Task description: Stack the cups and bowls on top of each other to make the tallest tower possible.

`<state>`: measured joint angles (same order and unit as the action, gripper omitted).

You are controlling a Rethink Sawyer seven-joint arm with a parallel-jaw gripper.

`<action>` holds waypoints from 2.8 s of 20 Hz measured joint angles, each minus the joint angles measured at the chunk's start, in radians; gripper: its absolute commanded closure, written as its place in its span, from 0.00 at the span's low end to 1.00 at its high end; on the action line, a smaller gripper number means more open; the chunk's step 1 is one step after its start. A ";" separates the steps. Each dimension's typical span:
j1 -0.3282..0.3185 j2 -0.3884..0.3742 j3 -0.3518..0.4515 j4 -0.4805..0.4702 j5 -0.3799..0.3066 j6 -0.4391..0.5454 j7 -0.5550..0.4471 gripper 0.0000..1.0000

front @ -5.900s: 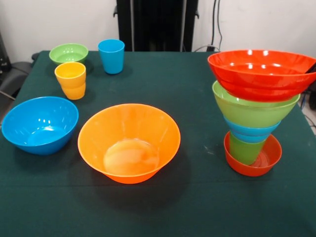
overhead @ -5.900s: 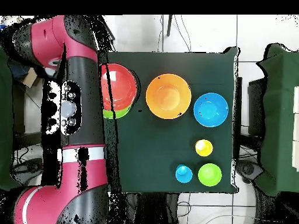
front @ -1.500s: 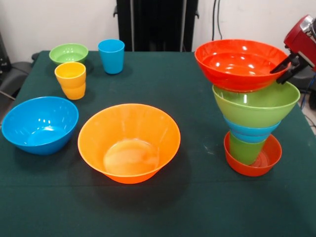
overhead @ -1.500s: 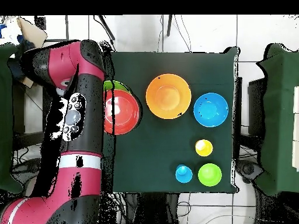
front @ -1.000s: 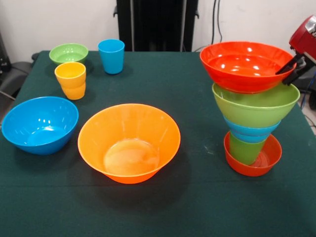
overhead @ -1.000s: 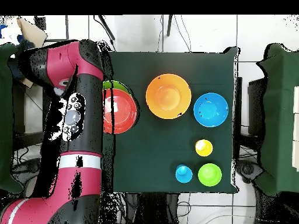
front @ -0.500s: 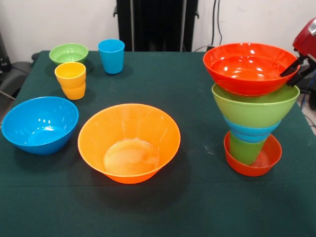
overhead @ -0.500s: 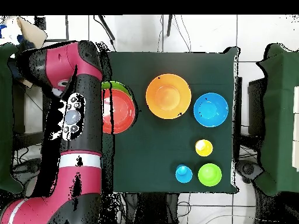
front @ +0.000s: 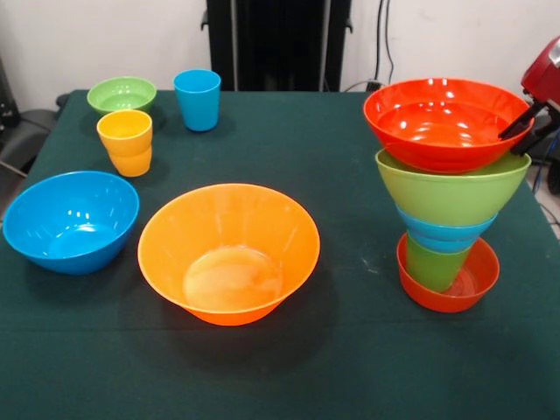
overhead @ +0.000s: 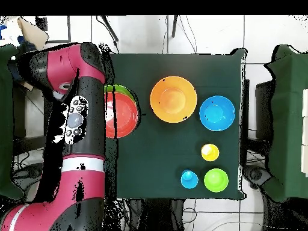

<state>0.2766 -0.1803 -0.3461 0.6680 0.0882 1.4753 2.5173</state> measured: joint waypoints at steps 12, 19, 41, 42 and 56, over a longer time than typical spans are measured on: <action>0.000 0.011 0.002 -0.040 0.001 0.000 0.000 1.00; 0.000 0.024 0.002 -0.064 0.002 0.000 0.000 1.00; 0.000 0.025 -0.004 -0.086 -0.005 0.000 0.000 1.00; 0.000 0.025 -0.005 -0.086 -0.005 0.000 0.000 1.00; 0.000 0.024 -0.006 -0.086 -0.011 -0.056 0.000 1.00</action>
<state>0.2762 -0.1559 -0.3522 0.5823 0.0770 1.4197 2.5173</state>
